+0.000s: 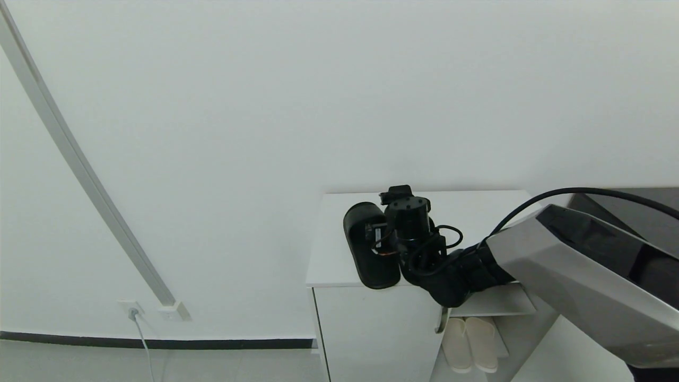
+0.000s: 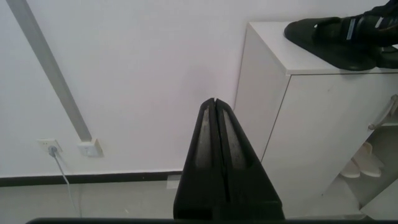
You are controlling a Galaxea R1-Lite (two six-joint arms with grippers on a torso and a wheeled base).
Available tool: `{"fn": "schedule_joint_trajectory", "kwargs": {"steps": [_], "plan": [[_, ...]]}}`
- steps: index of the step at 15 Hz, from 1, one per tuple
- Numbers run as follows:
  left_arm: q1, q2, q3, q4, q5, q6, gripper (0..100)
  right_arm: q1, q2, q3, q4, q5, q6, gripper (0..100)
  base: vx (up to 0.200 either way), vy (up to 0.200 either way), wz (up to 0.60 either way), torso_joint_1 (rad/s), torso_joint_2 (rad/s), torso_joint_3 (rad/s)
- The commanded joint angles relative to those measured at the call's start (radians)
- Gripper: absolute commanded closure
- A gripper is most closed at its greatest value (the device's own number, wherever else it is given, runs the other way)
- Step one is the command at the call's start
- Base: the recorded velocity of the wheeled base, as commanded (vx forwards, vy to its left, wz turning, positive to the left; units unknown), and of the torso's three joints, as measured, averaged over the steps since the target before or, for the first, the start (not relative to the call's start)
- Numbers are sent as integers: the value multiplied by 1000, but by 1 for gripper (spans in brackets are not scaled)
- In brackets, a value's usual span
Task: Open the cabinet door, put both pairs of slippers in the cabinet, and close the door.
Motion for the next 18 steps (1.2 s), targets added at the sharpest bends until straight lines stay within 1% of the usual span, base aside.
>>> {"fn": "schedule_joint_trajectory", "kwargs": {"steps": [1, 2, 8, 10, 11, 15, 16, 18], "plan": [[0, 0, 0, 0, 0, -1, 100, -2, 25, -25, 9, 0, 0, 0, 0, 0, 0, 0, 0, 0], [0, 0, 0, 0, 0, -1, 100, -2, 26, -29, 11, 1, 0, 100, 0, 0, 0, 0, 0, 0], [0, 0, 0, 0, 0, -1, 100, -2, 22, -28, 14, 0, 2, 100, 0, 0, 0, 0, 0, 0], [0, 0, 0, 0, 0, -3, 100, -2, -26, 21, 8, -2, 11, 100, 0, 0, 0, 0, 0, 0], [0, 0, 0, 0, 0, -3, 100, 0, -76, 79, -3, 8, 11, 100, 0, 0, 0, 0, 0, 0], [0, 0, 0, 0, 0, -1, 100, 4, -314, 366, -115, 109, 6, 100, 0, 0, 0, 0, 0, 0], [0, 0, 0, 0, -1, 1, 100, 4, -379, 454, -138, 152, 3, 100, 0, 0, 0, 0, 0, 0], [0, 0, 0, 0, -1, 2, 100, 6, -507, 627, -146, 274, 2, 100, 0, 0, 0, 0, 0, 0]]}}
